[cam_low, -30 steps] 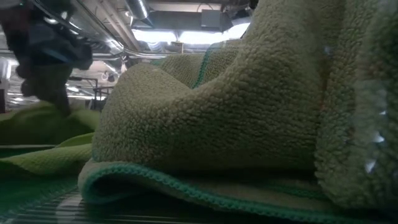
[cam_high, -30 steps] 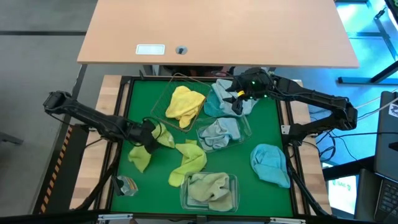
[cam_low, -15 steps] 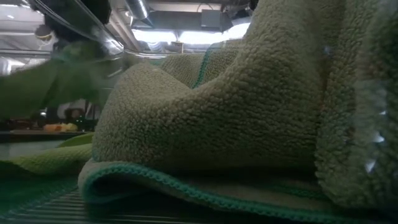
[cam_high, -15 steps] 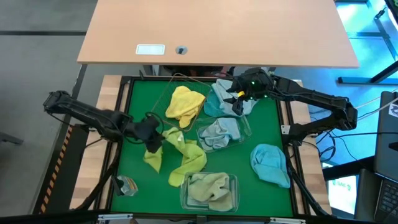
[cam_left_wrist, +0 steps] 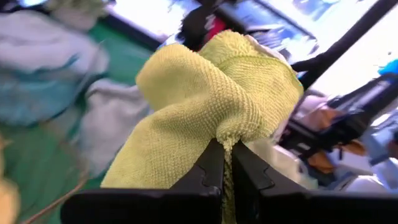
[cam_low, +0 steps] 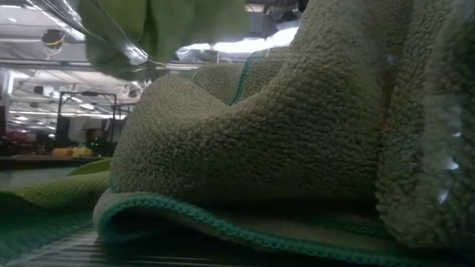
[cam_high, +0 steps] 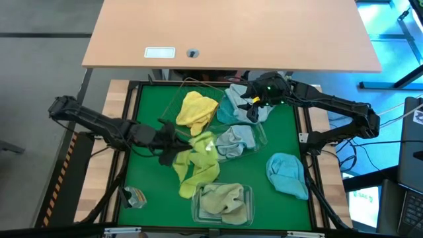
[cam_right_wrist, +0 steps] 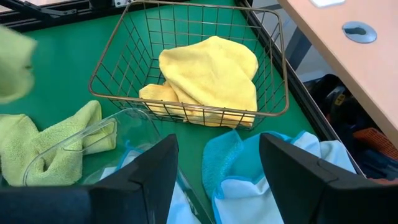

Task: Sort microfiber towel by color & place in baskets
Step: Put the left light green into the bottom transparent bin

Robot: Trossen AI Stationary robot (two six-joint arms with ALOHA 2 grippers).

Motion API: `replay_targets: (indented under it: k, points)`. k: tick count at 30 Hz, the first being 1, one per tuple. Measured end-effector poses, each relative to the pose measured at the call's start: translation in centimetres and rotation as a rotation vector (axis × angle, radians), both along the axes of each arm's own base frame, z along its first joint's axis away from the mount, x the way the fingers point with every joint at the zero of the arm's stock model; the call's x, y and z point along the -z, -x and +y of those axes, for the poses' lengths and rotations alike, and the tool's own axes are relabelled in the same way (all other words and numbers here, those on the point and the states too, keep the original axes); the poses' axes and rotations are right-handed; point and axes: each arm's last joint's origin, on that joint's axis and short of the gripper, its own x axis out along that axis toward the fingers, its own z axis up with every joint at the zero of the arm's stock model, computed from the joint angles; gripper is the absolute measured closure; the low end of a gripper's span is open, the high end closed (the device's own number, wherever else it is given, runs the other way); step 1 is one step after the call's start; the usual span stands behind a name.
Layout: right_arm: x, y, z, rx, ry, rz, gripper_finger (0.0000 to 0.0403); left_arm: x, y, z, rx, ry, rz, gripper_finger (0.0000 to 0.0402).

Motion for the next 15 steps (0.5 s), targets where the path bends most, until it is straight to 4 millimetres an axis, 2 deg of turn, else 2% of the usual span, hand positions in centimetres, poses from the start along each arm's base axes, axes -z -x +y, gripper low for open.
replay_targets:
  k: [9,15]
  points:
    - [0.0,0.0,0.0,0.0,0.0,0.0,0.0178,1.4,-3.8,-3.9,0.124,-0.039,-0.187,0.0398]
    - [0.0,0.0,0.0,0.0,0.0,0.0,0.0178,2.4,-5.1,-5.9,0.168,-0.022,-0.27,0.0398]
